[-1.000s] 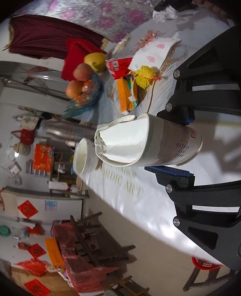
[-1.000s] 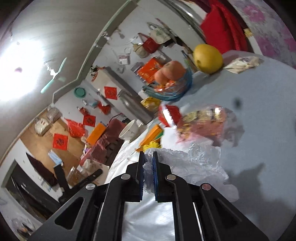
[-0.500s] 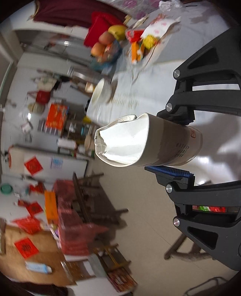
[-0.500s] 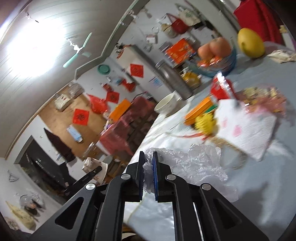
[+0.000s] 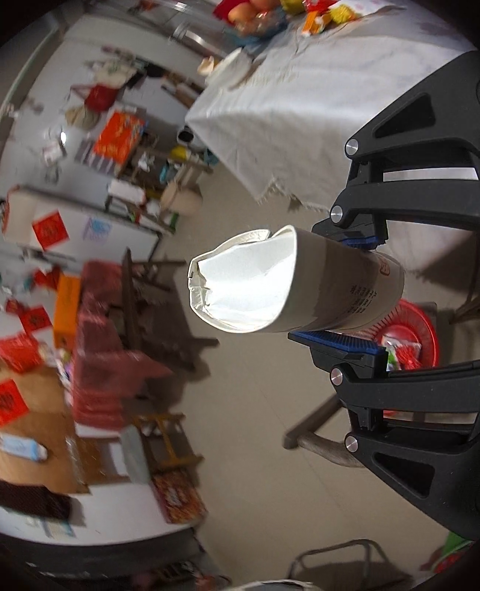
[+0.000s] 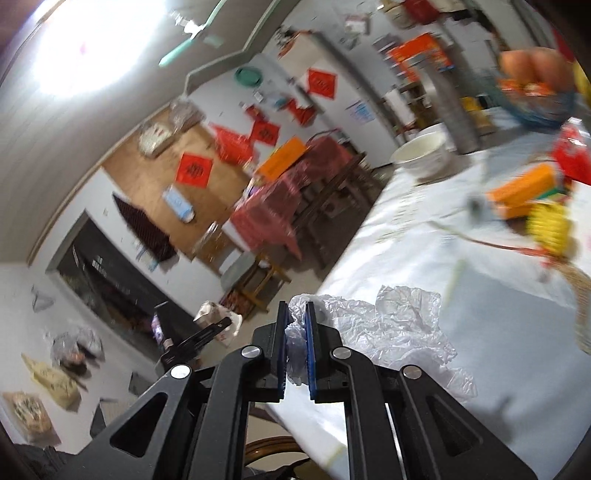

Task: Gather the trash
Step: 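Carry both items to the red wastebasket and open the left tool to drop the cup, then open the right tool over the wastebasket to drop the plastic, then move both open tools back over the table toward the remaining trash, then grasp the white tissue with the right tool while the left tool approaches the yellow pompom, then close the left tool on the yellow yarn pompom and lift it, then carry both items to the red wastebasket and open the left tool to drop the pompom, then open the right tool over the wastebasket to drop the tissue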

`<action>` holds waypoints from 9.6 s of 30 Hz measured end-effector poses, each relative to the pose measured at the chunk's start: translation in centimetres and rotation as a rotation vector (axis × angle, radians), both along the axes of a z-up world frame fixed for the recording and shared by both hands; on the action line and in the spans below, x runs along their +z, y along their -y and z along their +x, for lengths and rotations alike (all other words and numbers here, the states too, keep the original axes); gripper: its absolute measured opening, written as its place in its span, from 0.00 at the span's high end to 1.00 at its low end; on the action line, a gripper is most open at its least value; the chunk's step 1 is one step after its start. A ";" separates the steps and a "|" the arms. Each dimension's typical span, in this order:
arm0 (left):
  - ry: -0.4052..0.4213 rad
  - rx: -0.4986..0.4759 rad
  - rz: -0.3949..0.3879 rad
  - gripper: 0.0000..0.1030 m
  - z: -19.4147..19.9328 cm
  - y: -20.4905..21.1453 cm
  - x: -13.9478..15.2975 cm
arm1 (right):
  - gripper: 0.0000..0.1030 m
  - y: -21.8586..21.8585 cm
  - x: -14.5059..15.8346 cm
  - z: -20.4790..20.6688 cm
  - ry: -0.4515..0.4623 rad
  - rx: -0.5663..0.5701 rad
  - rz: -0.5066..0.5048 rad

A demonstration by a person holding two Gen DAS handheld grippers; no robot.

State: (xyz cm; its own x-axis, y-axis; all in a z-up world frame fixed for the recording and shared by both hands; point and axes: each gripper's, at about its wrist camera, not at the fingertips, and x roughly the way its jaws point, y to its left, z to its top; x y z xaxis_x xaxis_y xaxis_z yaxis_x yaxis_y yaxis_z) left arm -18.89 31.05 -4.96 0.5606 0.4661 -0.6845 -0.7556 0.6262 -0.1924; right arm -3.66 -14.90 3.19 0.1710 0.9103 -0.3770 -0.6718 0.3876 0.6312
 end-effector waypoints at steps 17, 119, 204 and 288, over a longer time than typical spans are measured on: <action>-0.128 0.269 -0.196 0.15 -3.8 -7.6 -7.1 | 0.91 -22.8 -1.4 -5.5 -0.003 0.390 -0.214; -0.177 -0.875 0.097 0.07 34.1 38.4 0.6 | 0.13 25.6 -6.5 8.9 0.092 -0.907 -0.331; -0.063 -0.904 0.109 0.69 31.2 35.0 0.4 | 0.95 19.6 -6.0 9.0 0.113 -0.464 -0.196; -0.231 -0.017 -0.029 0.07 -7.1 -9.9 -7.9 | 0.95 -24.5 -1.9 -17.1 0.359 0.428 -0.476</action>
State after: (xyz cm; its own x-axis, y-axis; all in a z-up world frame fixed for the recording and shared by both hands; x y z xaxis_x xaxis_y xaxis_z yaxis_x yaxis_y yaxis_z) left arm -26.03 40.99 -12.81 0.3949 0.4360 -0.8087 -0.7709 0.6361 -0.0335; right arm -20.73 9.57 1.28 0.0245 0.6765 -0.7361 -0.9598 0.2219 0.1720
